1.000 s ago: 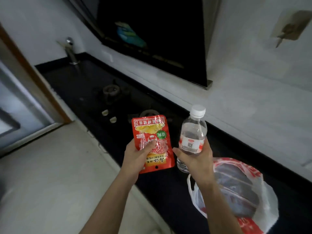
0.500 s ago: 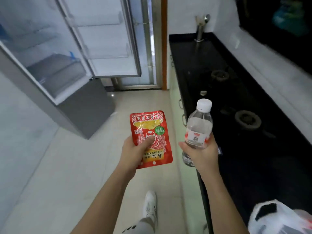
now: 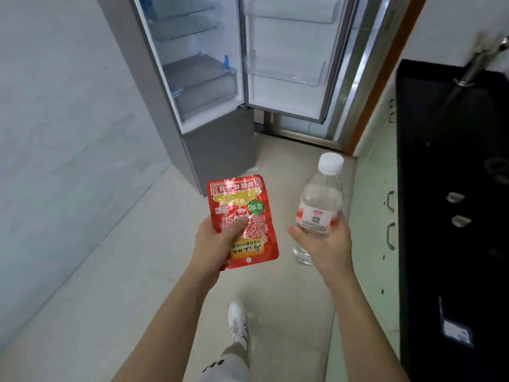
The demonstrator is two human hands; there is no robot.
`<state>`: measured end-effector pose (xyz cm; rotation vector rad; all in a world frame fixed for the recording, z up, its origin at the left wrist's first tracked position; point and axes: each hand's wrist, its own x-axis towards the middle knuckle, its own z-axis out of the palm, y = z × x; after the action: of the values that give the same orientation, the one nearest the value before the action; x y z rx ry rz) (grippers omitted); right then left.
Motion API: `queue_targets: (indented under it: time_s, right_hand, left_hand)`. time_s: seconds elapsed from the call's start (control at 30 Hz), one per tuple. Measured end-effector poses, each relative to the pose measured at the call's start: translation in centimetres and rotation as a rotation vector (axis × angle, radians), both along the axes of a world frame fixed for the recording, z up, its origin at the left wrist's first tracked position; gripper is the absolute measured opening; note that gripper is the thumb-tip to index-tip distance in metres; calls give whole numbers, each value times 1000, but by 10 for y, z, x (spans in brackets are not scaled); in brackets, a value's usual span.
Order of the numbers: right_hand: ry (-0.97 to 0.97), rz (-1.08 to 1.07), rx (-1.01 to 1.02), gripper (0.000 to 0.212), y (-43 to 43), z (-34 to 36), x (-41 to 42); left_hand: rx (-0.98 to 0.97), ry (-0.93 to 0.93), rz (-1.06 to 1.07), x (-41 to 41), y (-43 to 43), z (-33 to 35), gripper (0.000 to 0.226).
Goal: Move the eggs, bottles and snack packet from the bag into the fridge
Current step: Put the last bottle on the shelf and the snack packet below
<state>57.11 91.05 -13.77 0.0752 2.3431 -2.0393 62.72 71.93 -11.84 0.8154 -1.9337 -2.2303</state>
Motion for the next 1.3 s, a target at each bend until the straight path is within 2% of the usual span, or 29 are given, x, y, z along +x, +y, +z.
queue_targets:
  time_s: [0.33,0.53,0.93,1.03,1.3]
  right_hand:
    - [22,67,43,66,-121,11,-137]
    - [32,56,36,66,-172,16,-200]
    - [45,143,60,64,-219,0,-320]
    - [65,170,43,63,-229,-4,-368]
    - [132,274,61,67,-247,5,-524]
  left_hand:
    - [60,20,67,-132,-118,1,24]
    - [18,14,65,-191,-163,4,23]
    - [-19,-9,121,-304,-208,-5,31]
    - [-28,-7,139,-346,-215,-5,27]
    - [-39,2,248,-483,-229,11,35]
